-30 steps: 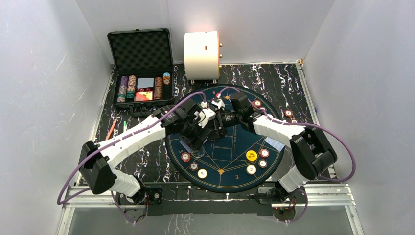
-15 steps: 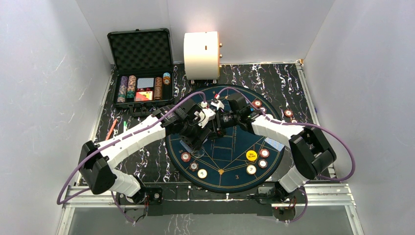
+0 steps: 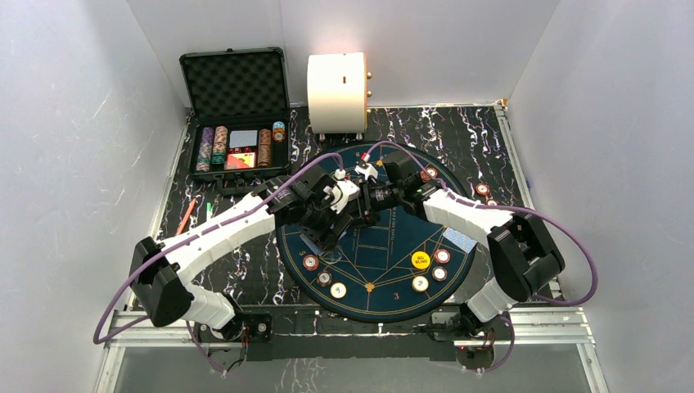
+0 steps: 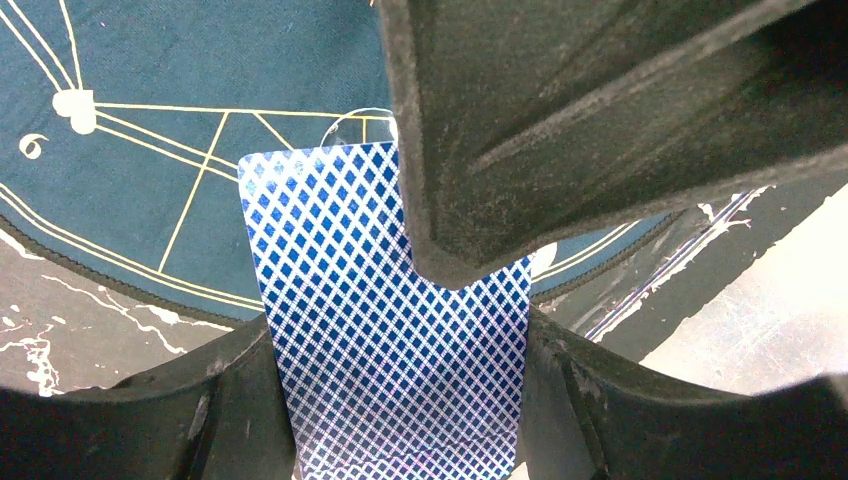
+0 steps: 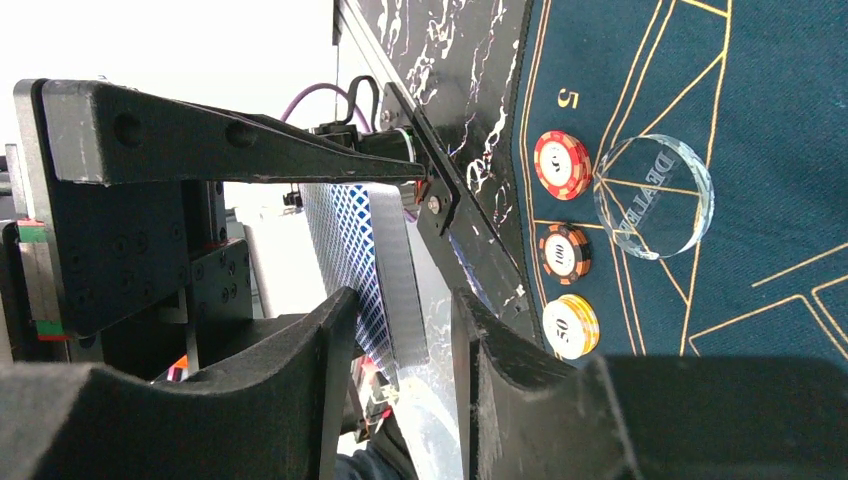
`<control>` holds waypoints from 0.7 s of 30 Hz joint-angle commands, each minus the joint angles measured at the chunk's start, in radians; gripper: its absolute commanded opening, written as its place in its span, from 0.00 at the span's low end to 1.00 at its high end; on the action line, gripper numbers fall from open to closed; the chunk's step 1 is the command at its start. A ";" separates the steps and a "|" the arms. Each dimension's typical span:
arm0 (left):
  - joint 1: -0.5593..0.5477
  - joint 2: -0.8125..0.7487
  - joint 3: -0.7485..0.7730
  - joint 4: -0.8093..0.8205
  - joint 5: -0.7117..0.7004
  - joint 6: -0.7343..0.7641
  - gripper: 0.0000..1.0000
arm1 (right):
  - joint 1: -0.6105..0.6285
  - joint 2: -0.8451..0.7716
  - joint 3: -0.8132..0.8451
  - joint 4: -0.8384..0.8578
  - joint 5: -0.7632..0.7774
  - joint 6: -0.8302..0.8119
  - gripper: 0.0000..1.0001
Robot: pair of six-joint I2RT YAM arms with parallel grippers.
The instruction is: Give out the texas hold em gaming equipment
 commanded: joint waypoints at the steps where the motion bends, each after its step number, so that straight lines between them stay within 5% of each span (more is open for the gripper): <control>1: -0.005 -0.064 0.010 0.001 0.013 -0.001 0.00 | -0.012 -0.032 0.049 -0.039 0.034 -0.046 0.47; 21: -0.005 -0.058 0.003 0.001 0.015 -0.003 0.00 | -0.030 -0.083 0.065 -0.095 0.031 -0.068 0.52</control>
